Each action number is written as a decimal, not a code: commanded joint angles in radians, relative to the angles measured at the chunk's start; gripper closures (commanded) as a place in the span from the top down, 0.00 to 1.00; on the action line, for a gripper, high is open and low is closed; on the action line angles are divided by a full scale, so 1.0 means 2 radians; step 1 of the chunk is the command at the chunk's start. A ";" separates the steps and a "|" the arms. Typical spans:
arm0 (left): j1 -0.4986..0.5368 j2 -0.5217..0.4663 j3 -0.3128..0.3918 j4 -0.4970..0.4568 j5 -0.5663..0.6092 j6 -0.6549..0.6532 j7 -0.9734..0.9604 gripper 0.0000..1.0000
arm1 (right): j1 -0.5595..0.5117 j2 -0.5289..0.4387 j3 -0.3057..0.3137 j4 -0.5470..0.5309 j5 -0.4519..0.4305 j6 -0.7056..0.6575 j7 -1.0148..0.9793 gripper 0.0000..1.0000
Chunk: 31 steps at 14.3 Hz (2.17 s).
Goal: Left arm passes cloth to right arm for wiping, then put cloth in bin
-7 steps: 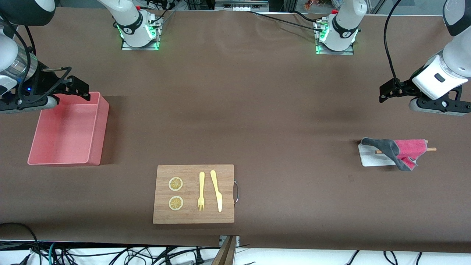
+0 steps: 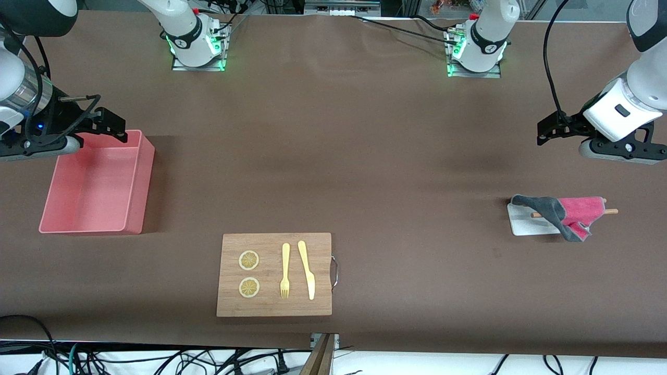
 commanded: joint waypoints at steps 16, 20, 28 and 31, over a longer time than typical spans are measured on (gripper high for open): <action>-0.003 0.021 0.000 0.022 0.007 -0.018 -0.005 1.00 | -0.005 0.004 0.003 0.011 -0.001 -0.008 -0.005 1.00; -0.003 0.021 0.000 0.022 0.007 -0.018 -0.007 1.00 | -0.005 0.004 0.003 0.011 -0.001 -0.007 -0.004 1.00; -0.001 0.021 0.000 0.021 0.007 -0.019 -0.006 1.00 | -0.006 0.006 0.003 0.011 -0.001 -0.005 -0.007 1.00; 0.001 0.027 0.001 0.021 0.007 -0.022 -0.004 1.00 | -0.006 0.005 0.003 0.011 -0.001 -0.006 -0.007 1.00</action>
